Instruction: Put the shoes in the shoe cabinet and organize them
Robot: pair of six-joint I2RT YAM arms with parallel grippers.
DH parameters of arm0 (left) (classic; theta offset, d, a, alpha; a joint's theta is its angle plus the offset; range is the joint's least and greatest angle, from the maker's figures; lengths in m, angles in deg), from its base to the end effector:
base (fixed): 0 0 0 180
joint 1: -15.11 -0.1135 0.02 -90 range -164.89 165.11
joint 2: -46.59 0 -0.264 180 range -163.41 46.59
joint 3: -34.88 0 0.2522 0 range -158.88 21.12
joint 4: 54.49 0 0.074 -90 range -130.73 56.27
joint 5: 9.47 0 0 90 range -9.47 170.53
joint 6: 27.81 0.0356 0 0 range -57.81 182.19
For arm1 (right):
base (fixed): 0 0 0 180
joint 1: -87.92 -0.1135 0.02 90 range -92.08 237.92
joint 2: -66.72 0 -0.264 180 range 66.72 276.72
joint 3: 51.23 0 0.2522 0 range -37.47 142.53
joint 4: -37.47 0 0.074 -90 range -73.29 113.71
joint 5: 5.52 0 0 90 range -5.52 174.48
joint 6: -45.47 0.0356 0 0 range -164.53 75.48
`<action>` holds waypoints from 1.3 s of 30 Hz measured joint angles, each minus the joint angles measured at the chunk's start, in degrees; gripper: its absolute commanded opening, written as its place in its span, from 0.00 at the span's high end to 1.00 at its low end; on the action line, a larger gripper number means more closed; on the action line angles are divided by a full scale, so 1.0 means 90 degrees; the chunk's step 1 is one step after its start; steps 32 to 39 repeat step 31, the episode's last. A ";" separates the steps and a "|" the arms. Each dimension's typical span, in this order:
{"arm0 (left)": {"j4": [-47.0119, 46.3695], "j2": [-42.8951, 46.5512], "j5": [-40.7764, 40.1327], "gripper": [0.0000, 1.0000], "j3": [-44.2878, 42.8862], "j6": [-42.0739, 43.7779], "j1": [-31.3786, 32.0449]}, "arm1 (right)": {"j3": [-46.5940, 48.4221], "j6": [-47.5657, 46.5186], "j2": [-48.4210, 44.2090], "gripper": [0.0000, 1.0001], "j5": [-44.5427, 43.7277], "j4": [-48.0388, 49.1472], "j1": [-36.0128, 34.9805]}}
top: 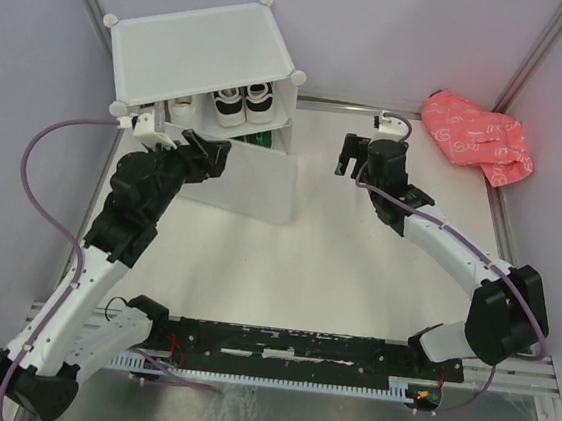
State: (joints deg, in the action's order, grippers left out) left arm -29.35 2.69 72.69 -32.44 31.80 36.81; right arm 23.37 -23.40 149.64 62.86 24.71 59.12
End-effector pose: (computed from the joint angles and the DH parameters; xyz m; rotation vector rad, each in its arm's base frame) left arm 0.1601 -0.0585 0.3935 -0.2315 1.6164 -0.5939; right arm 0.3016 0.1508 0.3005 0.1214 1.9141 0.2216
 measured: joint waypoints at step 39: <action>0.0090 -0.0112 -0.0274 0.15 0.0874 0.0899 0.0005 | 0.0248 0.0180 0.0755 0.01 0.1445 -0.0850 0.0039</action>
